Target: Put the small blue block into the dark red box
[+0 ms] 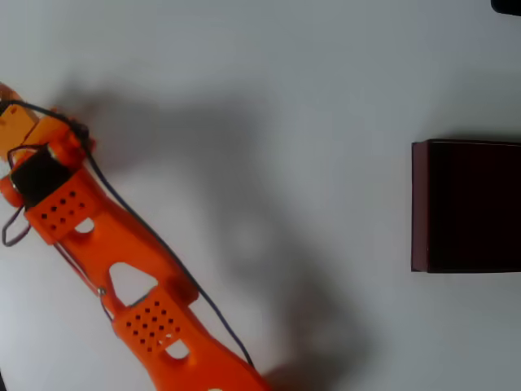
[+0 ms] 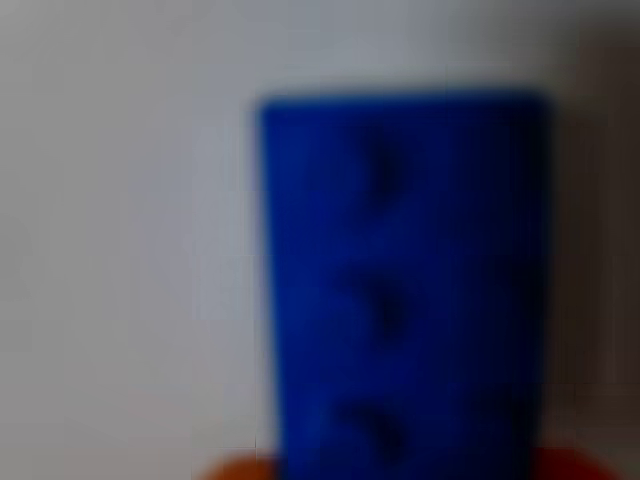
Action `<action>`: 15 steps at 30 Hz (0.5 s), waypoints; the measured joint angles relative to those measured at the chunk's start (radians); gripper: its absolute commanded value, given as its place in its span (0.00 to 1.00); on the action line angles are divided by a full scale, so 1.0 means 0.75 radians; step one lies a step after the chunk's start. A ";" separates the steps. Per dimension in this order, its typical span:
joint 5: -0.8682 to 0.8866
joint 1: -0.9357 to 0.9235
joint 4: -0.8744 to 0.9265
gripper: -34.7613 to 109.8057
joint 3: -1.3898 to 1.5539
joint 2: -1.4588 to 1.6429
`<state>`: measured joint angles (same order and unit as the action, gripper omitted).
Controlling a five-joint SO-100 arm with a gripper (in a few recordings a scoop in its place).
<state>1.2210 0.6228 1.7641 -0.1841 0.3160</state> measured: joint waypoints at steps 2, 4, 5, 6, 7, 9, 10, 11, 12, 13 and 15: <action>-0.072 -0.037 0.047 0.24 0.051 0.121; -0.119 -0.076 0.063 0.24 0.233 0.307; -0.147 -0.098 0.070 0.24 0.342 0.399; -0.172 -0.127 0.076 0.24 0.446 0.493; -0.198 -0.153 0.078 0.24 0.546 0.575; -0.245 -0.219 0.078 0.24 0.728 0.728; -0.270 -0.243 0.078 0.24 0.818 0.804; -0.292 -0.272 0.078 0.24 0.914 0.890; -0.315 -0.297 0.078 0.24 1.012 0.976; -0.346 -0.323 0.078 0.24 1.113 1.068; -0.411 -0.409 0.078 0.24 1.321 1.260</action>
<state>0.9127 0.3160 1.8224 0.8069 1.2609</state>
